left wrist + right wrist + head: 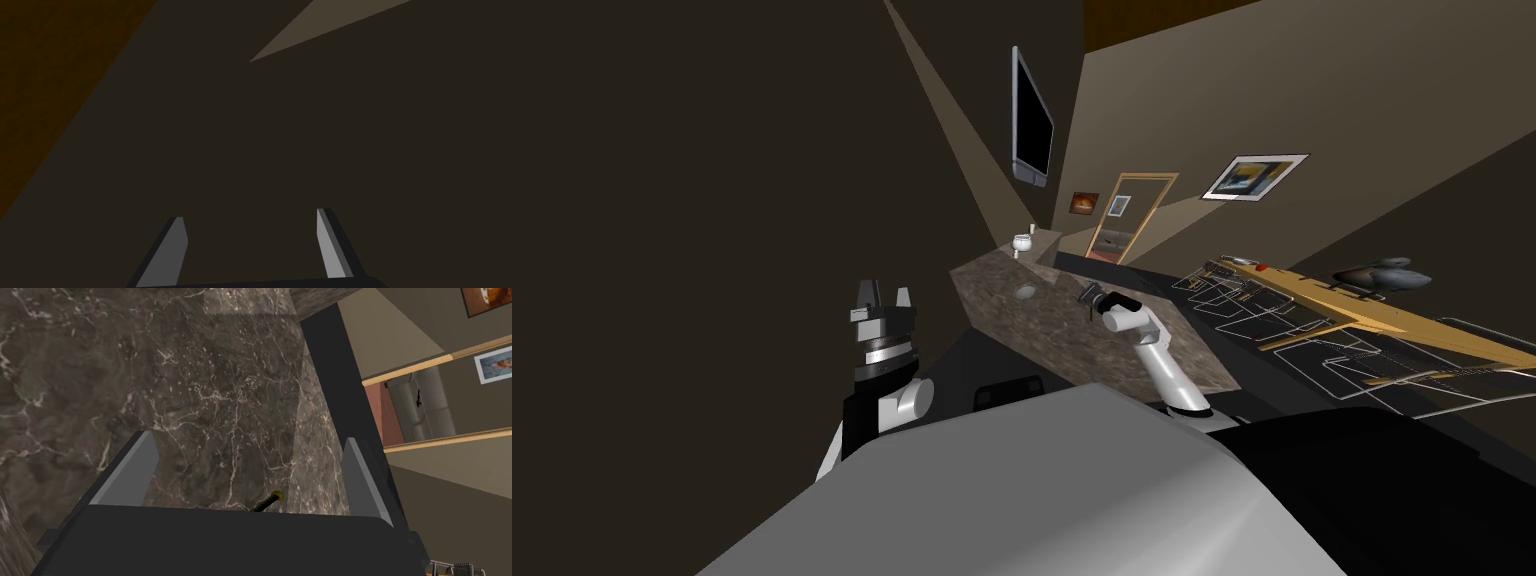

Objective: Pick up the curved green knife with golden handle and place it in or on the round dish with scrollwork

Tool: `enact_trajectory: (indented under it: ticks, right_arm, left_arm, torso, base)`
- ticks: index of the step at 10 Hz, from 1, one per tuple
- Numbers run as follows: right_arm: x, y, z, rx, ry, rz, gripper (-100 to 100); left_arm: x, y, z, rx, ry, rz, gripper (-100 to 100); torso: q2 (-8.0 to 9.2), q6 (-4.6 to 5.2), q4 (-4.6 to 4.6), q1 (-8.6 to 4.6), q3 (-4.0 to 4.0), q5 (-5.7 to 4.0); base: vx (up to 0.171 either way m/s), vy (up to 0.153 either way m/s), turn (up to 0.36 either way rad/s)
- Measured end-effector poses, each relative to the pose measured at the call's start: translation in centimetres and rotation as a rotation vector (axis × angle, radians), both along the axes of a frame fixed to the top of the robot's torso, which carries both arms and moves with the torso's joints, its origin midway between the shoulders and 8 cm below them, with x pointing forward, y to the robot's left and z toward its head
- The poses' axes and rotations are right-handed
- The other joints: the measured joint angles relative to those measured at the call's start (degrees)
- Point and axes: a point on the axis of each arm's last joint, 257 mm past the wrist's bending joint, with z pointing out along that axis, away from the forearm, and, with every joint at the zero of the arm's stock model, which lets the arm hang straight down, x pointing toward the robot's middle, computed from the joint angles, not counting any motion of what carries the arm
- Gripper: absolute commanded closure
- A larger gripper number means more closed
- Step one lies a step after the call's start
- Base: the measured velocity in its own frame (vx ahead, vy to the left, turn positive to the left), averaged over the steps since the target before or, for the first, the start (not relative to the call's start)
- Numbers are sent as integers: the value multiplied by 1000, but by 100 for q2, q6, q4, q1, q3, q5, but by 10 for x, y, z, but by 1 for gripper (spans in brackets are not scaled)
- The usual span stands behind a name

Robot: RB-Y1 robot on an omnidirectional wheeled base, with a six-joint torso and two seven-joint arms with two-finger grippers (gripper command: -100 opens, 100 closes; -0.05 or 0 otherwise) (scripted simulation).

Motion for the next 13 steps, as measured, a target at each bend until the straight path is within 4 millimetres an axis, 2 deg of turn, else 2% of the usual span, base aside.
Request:
enact_trajectory:
  ticks: [5,13]
  right_arm:
    - [-6,-32,-17,99,94,-99,-100]
    - [-27,-80,-45,293,244,-309,-100]
  left_arm:
    - [0,0,0,0,0,0,0]
    - [0,0,0,0,0,0,0]
  torso:
    - [-1,0,0,-5,0,-1]
    - [0,0,0,-15,0,-4]
  base:
    - [41,31,-21]
    - [44,21,-13]
